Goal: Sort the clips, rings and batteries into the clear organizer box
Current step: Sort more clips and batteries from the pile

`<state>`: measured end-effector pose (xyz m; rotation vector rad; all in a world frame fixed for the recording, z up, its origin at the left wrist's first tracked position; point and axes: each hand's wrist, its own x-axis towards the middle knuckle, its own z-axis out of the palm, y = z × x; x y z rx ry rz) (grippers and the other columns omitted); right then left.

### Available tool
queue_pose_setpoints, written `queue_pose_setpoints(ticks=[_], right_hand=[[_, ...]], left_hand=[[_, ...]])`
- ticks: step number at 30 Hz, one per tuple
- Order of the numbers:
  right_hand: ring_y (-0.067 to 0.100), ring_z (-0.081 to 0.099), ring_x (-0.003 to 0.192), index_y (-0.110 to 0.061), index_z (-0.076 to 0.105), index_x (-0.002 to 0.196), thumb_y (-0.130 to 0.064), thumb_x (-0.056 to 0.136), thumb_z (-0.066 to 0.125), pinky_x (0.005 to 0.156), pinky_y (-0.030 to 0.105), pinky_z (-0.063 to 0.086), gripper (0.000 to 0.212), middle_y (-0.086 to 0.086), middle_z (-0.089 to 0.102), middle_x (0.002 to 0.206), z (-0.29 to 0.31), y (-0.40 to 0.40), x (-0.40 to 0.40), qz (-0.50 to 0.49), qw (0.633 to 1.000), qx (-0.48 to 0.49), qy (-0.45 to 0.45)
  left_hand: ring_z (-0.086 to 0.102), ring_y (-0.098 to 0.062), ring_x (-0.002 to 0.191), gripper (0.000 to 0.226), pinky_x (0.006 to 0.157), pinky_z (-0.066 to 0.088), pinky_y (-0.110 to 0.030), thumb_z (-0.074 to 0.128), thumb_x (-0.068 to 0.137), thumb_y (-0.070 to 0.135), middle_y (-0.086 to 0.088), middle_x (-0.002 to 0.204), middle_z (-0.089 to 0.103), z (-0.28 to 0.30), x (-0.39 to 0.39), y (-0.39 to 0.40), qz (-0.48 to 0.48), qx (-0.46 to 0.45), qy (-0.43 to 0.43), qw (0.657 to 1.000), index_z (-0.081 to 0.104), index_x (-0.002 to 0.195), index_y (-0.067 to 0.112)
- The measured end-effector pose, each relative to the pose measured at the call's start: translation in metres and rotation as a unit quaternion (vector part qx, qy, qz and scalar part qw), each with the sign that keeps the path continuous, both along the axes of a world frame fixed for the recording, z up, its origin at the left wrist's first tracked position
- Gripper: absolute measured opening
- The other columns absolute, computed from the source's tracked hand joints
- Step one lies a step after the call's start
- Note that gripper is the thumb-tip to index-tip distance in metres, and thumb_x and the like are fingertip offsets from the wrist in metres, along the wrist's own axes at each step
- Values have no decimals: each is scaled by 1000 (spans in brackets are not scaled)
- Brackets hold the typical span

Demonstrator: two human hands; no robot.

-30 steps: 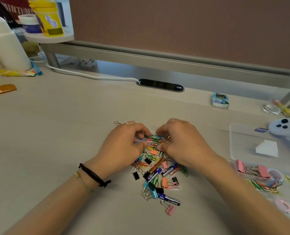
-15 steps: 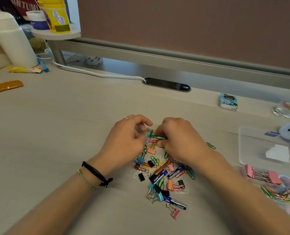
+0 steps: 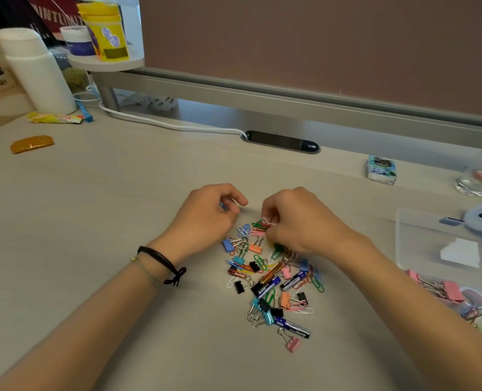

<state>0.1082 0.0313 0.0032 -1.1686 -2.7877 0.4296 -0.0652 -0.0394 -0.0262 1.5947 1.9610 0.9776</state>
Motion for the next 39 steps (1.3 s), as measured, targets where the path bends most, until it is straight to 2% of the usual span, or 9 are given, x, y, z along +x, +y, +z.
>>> queue_pose_setpoints(ticks=[4, 10, 16, 20, 24, 28, 30, 34, 39], right_hand=[[23, 61, 54, 2, 69, 89, 7, 81, 66, 55, 30, 54, 10, 13, 67, 65, 2, 1, 20, -124, 876, -375, 277], [18, 60, 56, -2, 69, 94, 6, 88, 50, 50, 20, 54, 21, 14, 62, 71, -3, 6, 32, -155, 670, -586, 429], [20, 47, 49, -3, 63, 76, -34, 91, 43, 46, 25, 36, 40, 14, 54, 68, -5, 10, 33, -172, 633, -631, 414], [14, 32, 40, -10, 52, 67, -40, 93, 44, 43, 21, 16, 41, 7, 43, 60, -8, 16, 32, -186, 618, -646, 407], [9, 15, 36, -17, 43, 59, -33, 96, 47, 41, 20, 5, 41, -3, 23, 50, -9, 15, 33, -189, 662, -621, 375], [12, 33, 39, -14, 61, 56, -30, 95, 59, 39, 22, 28, 42, -3, 42, 43, -4, 11, 38, -148, 918, -321, 178], [10, 57, 54, -14, 68, 62, -37, 88, 66, 53, 28, 45, 35, -4, 63, 54, -2, 8, 39, -140, 972, -178, 66], [20, 58, 68, -19, 55, 69, -62, 83, 59, 56, 31, 39, 46, -2, 60, 68, 4, -7, 32, -157, 982, -17, -100], [22, 52, 73, -22, 50, 77, -66, 91, 37, 61, 33, 36, 48, -3, 48, 71, 5, -22, 26, -119, 974, 25, -190]], left_hand=[[61, -3, 67, 26, 65, 48, -20, 61, 90, 10, 7, 88, 71, 15, 0, 14, -85, -82, 75, 990, 72, 102, 29], [61, -5, 83, 35, 75, 49, -24, 82, 81, 29, 9, 98, 66, 29, 9, 29, -191, -170, 174, 951, 71, 113, 33], [60, -11, 86, 29, 72, 46, -27, 84, 77, 37, 8, 93, 63, 25, 20, 38, -180, -142, 215, 949, 70, 102, 29], [58, -12, 83, 13, 69, 43, -25, 80, 83, 26, 10, 82, 62, 26, 29, 39, -179, -121, 244, 946, 72, 92, 22], [52, -8, 76, 11, 61, 39, -22, 68, 87, 10, 13, 73, 56, 24, 37, 37, -198, -99, 261, 940, 68, 87, 21], [65, -1, 72, 20, 65, 49, -18, 71, 83, 7, 8, 76, 71, 22, 31, 40, -218, -111, 211, 946, 67, 80, 25], [64, 7, 63, 17, 59, 45, -10, 76, 82, 8, 8, 73, 72, 21, 25, 43, -222, -125, 168, 952, 69, 79, 23], [59, 5, 55, 15, 61, 47, -15, 81, 81, 13, 10, 68, 70, 22, 12, 48, -218, -137, 69, 964, 71, 76, 23], [68, -11, 66, 10, 64, 51, -20, 75, 88, 11, -4, 74, 73, 19, -3, 50, -230, -151, -48, 960, 68, 83, 15]])
